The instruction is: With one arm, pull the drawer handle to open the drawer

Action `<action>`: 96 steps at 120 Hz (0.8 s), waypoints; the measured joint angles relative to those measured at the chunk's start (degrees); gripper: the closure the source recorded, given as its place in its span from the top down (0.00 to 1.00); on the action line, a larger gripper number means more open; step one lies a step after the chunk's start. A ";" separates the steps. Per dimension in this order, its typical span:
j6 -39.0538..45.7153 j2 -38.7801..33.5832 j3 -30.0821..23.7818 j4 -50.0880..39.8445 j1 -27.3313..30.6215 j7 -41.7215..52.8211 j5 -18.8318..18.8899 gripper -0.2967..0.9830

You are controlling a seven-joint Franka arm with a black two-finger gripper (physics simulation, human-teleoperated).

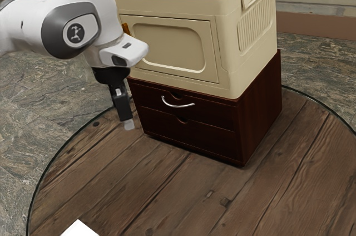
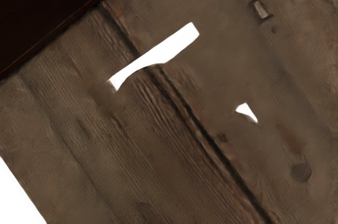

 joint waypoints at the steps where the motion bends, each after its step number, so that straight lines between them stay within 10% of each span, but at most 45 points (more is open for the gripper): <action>1: 0.04 0.00 0.00 0.00 -0.11 0.14 0.00 0.77; 96: 16.66 3.25 0.01 -1.45 -0.22 30.51 -0.03 0.67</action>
